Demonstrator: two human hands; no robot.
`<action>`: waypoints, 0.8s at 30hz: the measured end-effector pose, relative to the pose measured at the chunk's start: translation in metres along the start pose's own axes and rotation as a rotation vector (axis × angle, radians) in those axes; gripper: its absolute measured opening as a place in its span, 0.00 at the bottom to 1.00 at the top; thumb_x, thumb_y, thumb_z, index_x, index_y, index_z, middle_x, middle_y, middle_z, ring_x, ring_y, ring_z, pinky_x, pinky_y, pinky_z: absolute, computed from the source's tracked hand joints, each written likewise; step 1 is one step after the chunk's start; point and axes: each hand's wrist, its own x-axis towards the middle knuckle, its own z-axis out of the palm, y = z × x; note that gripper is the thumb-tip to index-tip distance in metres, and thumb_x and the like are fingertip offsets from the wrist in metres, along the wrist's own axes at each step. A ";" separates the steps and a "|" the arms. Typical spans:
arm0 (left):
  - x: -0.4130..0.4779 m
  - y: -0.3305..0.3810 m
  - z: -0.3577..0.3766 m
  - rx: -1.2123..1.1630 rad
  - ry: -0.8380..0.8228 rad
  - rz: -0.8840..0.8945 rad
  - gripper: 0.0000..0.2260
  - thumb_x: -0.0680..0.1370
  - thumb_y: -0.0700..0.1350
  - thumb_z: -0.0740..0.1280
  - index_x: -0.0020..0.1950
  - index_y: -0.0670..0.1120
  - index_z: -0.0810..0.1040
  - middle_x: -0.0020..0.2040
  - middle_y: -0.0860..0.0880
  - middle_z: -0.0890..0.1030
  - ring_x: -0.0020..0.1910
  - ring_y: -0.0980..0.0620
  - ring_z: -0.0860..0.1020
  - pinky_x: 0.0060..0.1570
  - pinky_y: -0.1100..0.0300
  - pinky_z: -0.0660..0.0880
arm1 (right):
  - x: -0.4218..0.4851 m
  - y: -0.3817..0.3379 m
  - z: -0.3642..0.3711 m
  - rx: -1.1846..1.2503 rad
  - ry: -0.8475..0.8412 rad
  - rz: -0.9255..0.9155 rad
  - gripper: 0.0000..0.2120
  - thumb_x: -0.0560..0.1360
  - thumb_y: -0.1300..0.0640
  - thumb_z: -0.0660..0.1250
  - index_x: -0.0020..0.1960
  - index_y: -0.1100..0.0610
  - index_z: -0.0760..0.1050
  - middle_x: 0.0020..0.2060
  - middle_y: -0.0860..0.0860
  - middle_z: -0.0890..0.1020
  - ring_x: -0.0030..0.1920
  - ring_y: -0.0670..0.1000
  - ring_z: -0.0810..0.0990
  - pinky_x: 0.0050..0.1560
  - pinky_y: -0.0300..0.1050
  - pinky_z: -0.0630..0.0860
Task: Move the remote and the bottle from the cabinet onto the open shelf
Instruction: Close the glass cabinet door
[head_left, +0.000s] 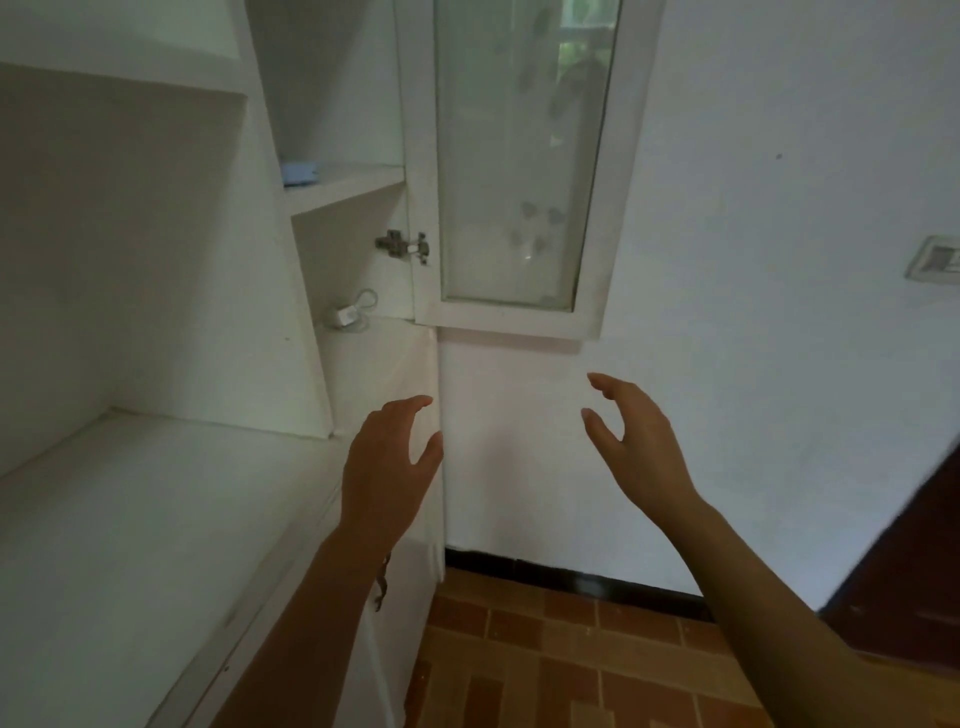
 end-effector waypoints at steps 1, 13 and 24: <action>0.008 0.002 0.009 0.001 0.003 0.008 0.16 0.74 0.42 0.67 0.62 0.44 0.71 0.58 0.44 0.78 0.56 0.46 0.75 0.55 0.52 0.71 | 0.007 0.009 -0.002 0.001 0.011 0.008 0.19 0.77 0.56 0.61 0.67 0.55 0.65 0.63 0.54 0.74 0.63 0.52 0.71 0.61 0.40 0.63; 0.112 0.032 0.135 0.005 0.043 -0.015 0.19 0.74 0.42 0.67 0.64 0.42 0.69 0.62 0.41 0.75 0.61 0.43 0.72 0.59 0.49 0.69 | 0.120 0.131 -0.033 0.088 0.038 0.088 0.18 0.77 0.56 0.60 0.66 0.55 0.66 0.63 0.53 0.74 0.60 0.51 0.73 0.62 0.50 0.71; 0.203 0.002 0.204 0.137 -0.051 0.034 0.22 0.74 0.44 0.66 0.67 0.45 0.65 0.67 0.42 0.70 0.65 0.43 0.69 0.61 0.46 0.70 | 0.218 0.188 -0.011 0.224 0.003 0.176 0.16 0.77 0.58 0.60 0.65 0.55 0.66 0.61 0.54 0.75 0.52 0.48 0.74 0.51 0.41 0.70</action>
